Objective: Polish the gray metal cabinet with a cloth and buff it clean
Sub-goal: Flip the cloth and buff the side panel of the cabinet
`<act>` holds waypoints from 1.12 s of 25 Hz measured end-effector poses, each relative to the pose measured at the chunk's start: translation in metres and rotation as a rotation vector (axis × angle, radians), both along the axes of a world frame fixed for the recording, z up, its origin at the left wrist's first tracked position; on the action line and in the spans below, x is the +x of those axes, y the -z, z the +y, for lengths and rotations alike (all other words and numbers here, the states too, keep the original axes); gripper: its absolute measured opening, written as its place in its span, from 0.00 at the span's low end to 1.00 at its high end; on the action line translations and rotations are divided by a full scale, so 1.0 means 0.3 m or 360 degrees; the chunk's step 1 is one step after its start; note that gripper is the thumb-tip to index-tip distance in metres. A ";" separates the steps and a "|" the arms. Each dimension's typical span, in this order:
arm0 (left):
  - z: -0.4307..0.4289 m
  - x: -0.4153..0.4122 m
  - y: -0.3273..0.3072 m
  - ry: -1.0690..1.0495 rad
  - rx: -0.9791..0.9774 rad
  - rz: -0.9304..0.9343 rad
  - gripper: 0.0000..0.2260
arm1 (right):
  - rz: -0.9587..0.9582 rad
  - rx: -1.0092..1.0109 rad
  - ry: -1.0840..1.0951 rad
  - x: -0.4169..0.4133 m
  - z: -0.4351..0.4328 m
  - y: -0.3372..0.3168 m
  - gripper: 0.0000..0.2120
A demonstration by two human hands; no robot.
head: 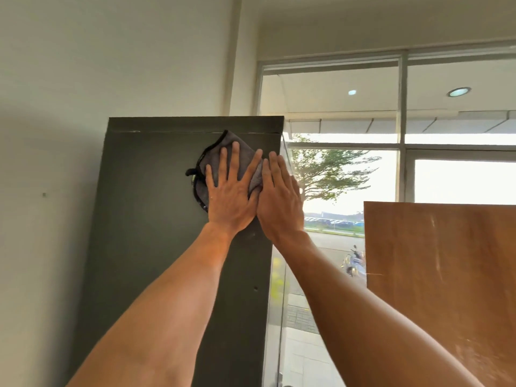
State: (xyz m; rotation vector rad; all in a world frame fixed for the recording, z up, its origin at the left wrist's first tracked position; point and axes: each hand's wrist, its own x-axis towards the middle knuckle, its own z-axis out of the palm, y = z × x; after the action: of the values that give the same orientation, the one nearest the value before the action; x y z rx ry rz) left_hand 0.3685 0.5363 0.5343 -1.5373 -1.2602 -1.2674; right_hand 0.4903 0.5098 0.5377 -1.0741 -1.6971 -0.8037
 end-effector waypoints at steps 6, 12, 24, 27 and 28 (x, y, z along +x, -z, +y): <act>-0.040 0.027 0.142 -0.0025 -0.0154 -0.0038 0.29 | 0.0029 0.0037 -0.0001 0.029 0.007 0.146 0.30; -0.183 -0.018 0.203 0.0350 -0.0575 -0.0104 0.28 | 0.0123 0.0106 -0.0008 -0.008 -0.061 0.243 0.23; -0.929 -0.692 0.250 0.0631 -0.0719 -0.1722 0.21 | 0.0646 -0.1066 -0.1473 -0.771 -0.582 0.435 0.32; -1.204 -0.905 0.325 0.0513 -0.0612 -0.1989 0.25 | 0.0894 -0.1965 -0.2050 -0.999 -0.783 0.558 0.38; -1.307 -0.955 0.364 0.0481 -0.0573 -0.2069 0.26 | 0.0920 -0.2283 -0.2175 -1.065 -0.870 0.602 0.32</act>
State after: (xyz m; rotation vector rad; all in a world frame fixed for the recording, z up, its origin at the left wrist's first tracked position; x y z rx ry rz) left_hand 0.0819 0.1441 0.4252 -1.0571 -2.1515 -2.5305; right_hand 0.1708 0.2488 0.3571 -0.4976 -1.7951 1.6122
